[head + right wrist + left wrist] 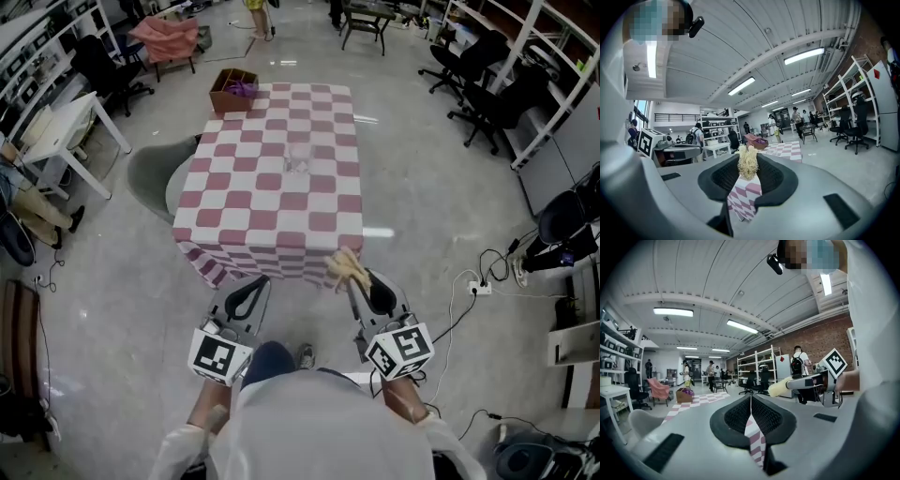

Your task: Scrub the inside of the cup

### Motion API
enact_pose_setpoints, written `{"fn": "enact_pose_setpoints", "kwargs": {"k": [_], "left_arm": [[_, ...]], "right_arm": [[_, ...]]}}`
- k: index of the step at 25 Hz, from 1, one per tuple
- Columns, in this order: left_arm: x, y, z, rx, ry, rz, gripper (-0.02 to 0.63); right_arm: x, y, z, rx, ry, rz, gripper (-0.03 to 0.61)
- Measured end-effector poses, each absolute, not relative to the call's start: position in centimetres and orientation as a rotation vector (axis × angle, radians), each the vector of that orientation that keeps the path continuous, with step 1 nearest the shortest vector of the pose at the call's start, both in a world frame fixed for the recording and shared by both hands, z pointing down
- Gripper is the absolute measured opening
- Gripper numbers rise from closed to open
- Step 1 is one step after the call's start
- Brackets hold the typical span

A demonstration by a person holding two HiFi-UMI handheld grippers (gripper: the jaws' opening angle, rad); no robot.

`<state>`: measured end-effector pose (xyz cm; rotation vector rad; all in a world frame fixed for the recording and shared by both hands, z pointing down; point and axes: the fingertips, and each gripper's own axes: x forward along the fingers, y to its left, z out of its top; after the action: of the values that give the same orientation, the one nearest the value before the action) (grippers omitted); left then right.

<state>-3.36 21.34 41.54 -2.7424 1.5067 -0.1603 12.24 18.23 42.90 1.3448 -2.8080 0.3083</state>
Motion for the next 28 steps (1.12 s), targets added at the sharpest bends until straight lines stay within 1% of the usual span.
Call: {"fn": "enact_pose_setpoints", "kwargs": {"k": [12,17,28], "left_arm": [[-3.7,16.4,42.0,-2.76,1.519,-0.143,0.032],[-4.3,12.8,41.1,-2.773,1.496,-0.081,0.032],[-6.3,4.4,41.2,-2.82,1.395,-0.085,0.032]], "right_arm": [[11.6,14.1,43.3,1.323,-2.807,0.332,0.115],[10.7,11.2,43.1,1.335,-2.791,0.318,0.115],[8.2,3.7,42.3,1.398,-2.761,0.316,0.115]]}}
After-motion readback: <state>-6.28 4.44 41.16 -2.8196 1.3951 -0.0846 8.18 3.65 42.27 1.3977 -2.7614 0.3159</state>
